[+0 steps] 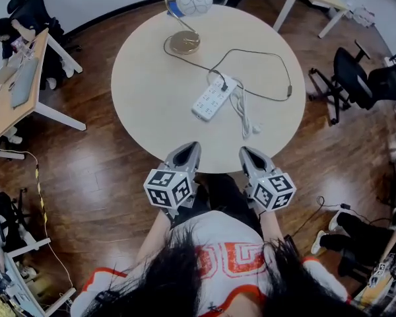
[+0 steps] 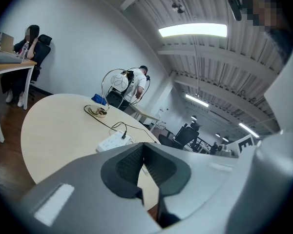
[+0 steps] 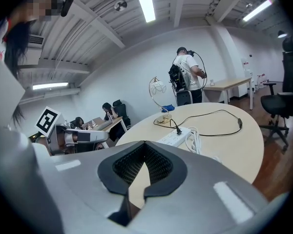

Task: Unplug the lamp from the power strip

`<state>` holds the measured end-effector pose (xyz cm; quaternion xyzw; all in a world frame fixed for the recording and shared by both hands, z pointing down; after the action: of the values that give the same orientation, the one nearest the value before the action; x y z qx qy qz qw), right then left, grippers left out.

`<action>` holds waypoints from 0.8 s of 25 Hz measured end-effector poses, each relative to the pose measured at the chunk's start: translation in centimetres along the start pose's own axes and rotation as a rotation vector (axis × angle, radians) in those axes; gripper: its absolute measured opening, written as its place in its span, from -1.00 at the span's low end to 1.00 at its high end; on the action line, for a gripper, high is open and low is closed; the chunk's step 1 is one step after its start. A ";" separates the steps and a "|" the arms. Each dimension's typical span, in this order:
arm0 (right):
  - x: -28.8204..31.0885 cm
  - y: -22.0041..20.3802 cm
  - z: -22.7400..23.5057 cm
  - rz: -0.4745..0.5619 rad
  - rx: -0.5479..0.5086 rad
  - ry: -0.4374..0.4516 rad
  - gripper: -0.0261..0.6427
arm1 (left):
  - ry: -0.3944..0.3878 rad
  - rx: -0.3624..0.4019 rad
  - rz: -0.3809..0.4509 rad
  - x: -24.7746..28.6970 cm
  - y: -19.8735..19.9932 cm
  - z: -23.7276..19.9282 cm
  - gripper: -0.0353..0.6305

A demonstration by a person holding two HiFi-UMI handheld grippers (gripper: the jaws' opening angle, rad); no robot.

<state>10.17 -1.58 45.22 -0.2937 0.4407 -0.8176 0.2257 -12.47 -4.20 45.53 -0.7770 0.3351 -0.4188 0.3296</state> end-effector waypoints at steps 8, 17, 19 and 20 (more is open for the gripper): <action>3.3 2.4 3.3 -0.025 -0.010 0.130 -0.92 | 0.067 -0.009 -0.033 4.2 -0.6 -0.1 -0.89; 5.2 5.2 8.8 -0.069 -0.037 0.235 -0.92 | 0.077 0.015 -0.117 12.9 -1.3 1.3 -0.89; 5.6 5.5 10.0 -0.083 -0.036 0.243 -0.92 | 0.104 0.033 -0.136 14.7 -1.3 1.0 -0.89; 5.8 5.6 10.7 -0.091 -0.033 0.245 -0.92 | 0.120 0.041 -0.145 15.5 -1.3 0.9 -0.89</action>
<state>13.82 -14.34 46.79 -0.2148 0.4649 -0.8493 0.1280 -4.79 -15.65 52.89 -0.7658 0.2885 -0.4942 0.2935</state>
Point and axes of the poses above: the fingertips, and each gripper's own axes: x forward along the fingers, z to its right, y out of its top, the point moved 8 cm from there along -x, backward along the fingers, and after that the axes turned 15 degrees about y, right-handed, at the moved point
